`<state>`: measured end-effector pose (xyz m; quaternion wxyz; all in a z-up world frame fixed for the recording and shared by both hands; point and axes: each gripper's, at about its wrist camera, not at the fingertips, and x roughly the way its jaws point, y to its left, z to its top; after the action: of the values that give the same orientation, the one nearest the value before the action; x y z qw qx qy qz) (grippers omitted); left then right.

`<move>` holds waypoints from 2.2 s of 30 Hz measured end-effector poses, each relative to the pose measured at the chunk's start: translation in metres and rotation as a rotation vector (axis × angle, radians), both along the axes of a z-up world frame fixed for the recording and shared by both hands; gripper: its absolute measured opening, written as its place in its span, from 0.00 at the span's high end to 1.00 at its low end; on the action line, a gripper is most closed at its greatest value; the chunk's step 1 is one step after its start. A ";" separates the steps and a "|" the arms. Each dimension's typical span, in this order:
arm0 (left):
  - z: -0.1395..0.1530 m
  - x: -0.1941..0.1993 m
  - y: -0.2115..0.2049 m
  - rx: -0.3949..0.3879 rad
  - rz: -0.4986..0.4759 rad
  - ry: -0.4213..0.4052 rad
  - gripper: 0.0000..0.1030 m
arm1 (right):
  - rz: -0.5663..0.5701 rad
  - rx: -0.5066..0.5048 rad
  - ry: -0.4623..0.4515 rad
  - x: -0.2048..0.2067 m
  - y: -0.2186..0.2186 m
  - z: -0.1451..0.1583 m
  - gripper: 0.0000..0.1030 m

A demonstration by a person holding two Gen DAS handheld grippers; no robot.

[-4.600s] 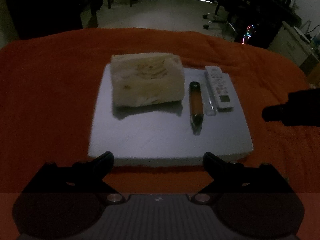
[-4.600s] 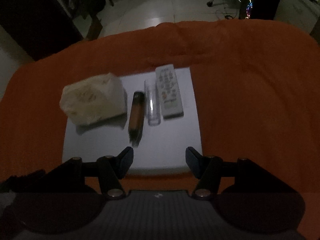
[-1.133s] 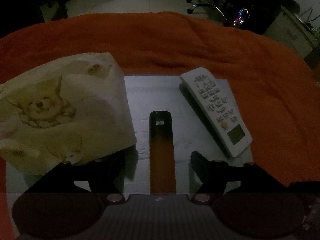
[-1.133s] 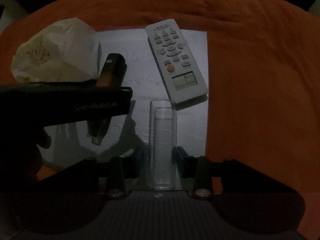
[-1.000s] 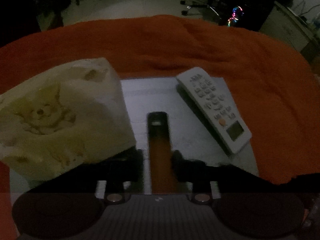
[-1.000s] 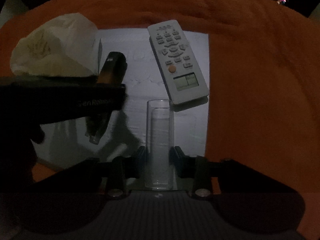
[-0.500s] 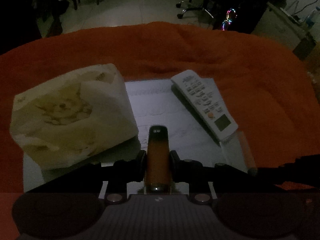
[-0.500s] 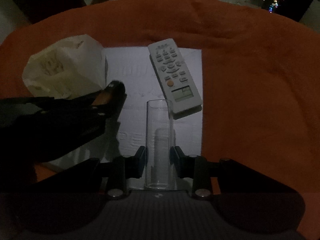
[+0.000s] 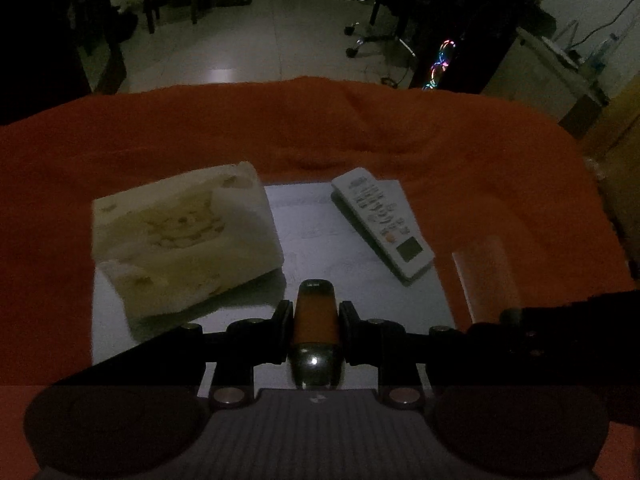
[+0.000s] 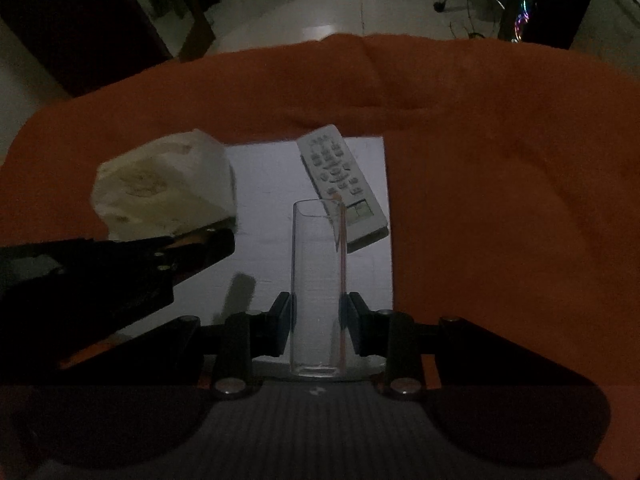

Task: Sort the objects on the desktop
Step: 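Carry the glass cup and orange tube into the white box with both tools, then open both tools to release the cup and tube in the box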

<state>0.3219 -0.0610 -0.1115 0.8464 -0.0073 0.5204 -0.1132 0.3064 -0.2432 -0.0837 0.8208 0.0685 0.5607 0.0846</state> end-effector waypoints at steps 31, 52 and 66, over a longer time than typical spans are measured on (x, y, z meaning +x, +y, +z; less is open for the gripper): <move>0.015 -0.225 0.064 0.030 -0.035 0.015 0.80 | 0.215 0.043 0.144 -0.177 0.087 -0.023 0.69; -0.063 -0.280 0.019 0.142 -0.009 0.037 0.80 | 0.182 -0.147 0.231 -0.208 0.074 -0.101 0.69; -0.075 -0.292 0.011 0.176 -0.010 0.033 0.78 | 0.158 -0.143 0.280 -0.211 0.075 -0.113 0.69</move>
<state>0.0301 -0.0502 -0.1861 0.8343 0.0679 0.5424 -0.0713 0.0954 -0.1685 -0.1969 0.7283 -0.0233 0.6778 0.0982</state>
